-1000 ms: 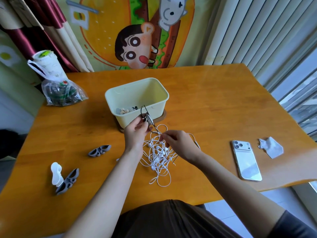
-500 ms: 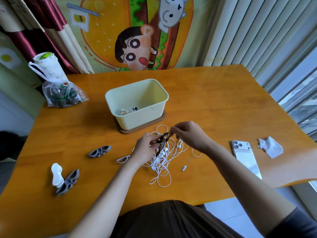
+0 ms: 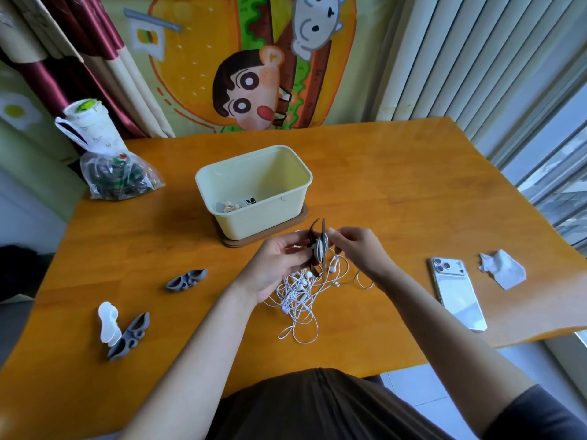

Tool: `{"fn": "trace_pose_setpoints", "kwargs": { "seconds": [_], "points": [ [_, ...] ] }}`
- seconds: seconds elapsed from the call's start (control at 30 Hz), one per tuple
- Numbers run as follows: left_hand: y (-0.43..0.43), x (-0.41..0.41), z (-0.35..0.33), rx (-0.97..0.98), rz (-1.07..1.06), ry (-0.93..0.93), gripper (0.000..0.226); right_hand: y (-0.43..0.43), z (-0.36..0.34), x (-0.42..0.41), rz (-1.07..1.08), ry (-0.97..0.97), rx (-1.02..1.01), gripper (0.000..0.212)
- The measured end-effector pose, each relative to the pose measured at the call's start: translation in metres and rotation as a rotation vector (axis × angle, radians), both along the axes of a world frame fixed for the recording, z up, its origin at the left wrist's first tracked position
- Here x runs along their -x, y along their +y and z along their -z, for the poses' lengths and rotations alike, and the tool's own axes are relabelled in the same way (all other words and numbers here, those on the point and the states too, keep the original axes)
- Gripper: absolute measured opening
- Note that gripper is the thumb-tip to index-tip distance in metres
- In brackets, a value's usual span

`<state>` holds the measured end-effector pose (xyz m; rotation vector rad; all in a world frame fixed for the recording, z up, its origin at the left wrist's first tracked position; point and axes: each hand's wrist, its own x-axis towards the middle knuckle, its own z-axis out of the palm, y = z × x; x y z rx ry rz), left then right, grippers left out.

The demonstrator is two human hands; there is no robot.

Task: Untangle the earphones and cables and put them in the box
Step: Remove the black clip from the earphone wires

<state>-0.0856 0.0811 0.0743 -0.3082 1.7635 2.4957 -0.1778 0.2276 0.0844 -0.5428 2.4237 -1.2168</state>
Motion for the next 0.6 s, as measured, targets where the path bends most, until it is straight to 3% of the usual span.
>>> {"fn": "trace_pose_setpoints", "kwargs": {
  "seconds": [0.17,0.3,0.6],
  "points": [
    [0.000,0.003,-0.005,-0.131,-0.107,0.029,0.032,-0.001,0.006,-0.011,-0.023,-0.110,0.065,0.039],
    [-0.002,0.009,-0.012,-0.348,-0.277,0.020,0.033,-0.001,0.009,-0.018,-0.058,-0.143,0.055,0.037],
    [-0.003,0.016,-0.002,-0.462,-0.437,-0.084,0.027,-0.009,-0.002,-0.023,-0.139,-0.169,-0.019,0.041]
  ]
}}
